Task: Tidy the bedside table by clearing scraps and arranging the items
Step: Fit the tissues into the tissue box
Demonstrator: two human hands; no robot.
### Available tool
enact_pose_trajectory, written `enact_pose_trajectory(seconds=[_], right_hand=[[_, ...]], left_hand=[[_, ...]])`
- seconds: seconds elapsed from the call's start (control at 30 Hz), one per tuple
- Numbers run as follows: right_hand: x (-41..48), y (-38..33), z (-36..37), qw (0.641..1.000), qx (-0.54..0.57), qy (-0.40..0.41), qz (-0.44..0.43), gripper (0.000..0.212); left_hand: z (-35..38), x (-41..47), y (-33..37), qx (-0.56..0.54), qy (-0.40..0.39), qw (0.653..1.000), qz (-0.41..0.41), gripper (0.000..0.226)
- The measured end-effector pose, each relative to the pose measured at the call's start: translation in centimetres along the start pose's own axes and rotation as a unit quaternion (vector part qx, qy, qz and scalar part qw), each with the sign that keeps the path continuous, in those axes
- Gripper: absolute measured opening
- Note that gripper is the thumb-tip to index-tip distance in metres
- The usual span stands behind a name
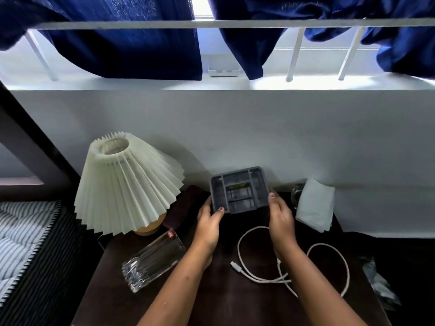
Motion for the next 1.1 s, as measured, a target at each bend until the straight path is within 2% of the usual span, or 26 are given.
enact_pose_trajectory(seconds=[0.4, 0.53, 0.6, 0.67, 0.73, 0.77, 0.83, 0.9, 0.97, 1.1], right_hand=[[1.1, 2.8, 0.2, 0.996, -0.010, -0.016, 0.089, 0.058], [1.0, 1.6, -0.9, 0.994, -0.040, -0.042, 0.093, 0.049], [1.4, 0.2, -2.3, 0.990, -0.133, -0.040, 0.032, 0.038], [2.2, -0.7, -4.9, 0.960, -0.276, 0.024, -0.033, 0.028], [3.2, -0.6, -8.0, 0.921, -0.376, 0.099, -0.038, 0.028], [3.5, -0.4, -9.4, 0.908, -0.401, 0.124, -0.004, 0.030], [3.9, 0.2, -11.4, 0.903, -0.397, 0.139, 0.089, 0.035], [4.4, 1.0, -12.1, 0.908, -0.380, 0.111, 0.139, 0.039], [4.9, 1.4, -12.0, 0.915, -0.367, 0.085, 0.145, 0.040], [5.6, 1.5, -11.9, 0.936, -0.310, 0.110, 0.128, 0.034]], left_hand=[[0.0, 1.4, 0.4, -0.016, -0.049, 0.999, -0.011, 0.044], [0.5, 1.1, 0.7, 0.003, -0.049, 0.999, -0.004, 0.038], [0.3, 1.1, 0.9, 0.036, -0.025, 0.999, 0.008, 0.047], [-0.3, 1.2, 1.4, 0.108, 0.029, 0.993, 0.041, 0.054], [-0.9, 1.3, 2.1, 0.173, 0.071, 0.979, 0.077, 0.055], [-1.1, 1.2, 2.4, 0.191, 0.079, 0.974, 0.090, 0.054], [-0.8, 0.8, 2.9, 0.206, 0.076, 0.970, 0.107, 0.053], [0.0, 0.2, 3.3, 0.222, 0.073, 0.963, 0.136, 0.051], [1.1, -0.4, 3.6, 0.232, 0.067, 0.955, 0.173, 0.048], [3.3, -1.4, 3.8, 0.246, 0.033, 0.944, 0.218, 0.044]])
Point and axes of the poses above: each hand's wrist, its own x-axis towards the middle knuckle, its own z-axis out of the palm, y = z × x, the point moved 2 cm from there along x, towards the middle knuckle, and after that the axes turned 3 degrees about -z, right-handed, at the moved point
